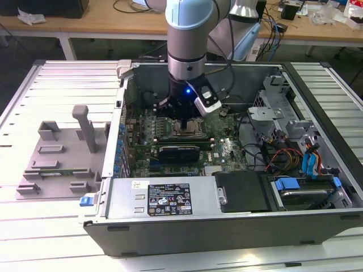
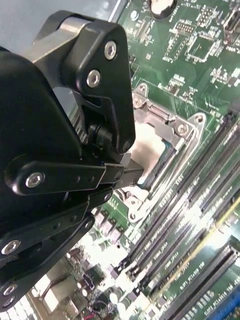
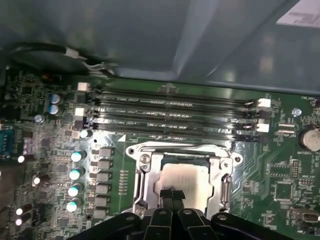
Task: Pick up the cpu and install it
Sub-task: 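Install the second cpu locking lever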
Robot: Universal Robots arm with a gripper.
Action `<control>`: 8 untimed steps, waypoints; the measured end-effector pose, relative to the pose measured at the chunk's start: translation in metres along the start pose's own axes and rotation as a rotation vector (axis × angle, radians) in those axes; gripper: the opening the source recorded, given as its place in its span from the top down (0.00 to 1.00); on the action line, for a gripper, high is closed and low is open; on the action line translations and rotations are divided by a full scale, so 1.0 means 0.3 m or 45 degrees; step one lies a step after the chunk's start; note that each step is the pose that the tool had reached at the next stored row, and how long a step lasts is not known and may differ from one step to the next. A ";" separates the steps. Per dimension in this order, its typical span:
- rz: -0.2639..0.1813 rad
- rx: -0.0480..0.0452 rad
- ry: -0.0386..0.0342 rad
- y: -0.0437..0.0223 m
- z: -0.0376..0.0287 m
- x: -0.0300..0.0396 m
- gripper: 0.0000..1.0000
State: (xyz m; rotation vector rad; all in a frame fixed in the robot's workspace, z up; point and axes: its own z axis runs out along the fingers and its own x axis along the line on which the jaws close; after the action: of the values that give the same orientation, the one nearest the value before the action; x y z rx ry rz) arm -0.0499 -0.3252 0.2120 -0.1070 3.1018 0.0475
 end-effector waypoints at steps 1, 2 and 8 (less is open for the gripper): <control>0.000 0.008 0.0008 0.008 -0.001 -0.004 0.89; -0.001 0.019 0.0015 0.017 -0.004 -0.007 0.89; -0.002 0.058 0.0042 0.042 -0.100 -0.013 0.89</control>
State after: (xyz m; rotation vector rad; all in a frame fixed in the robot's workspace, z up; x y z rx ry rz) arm -0.0478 -0.3134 0.2424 -0.1085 3.1038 -0.0233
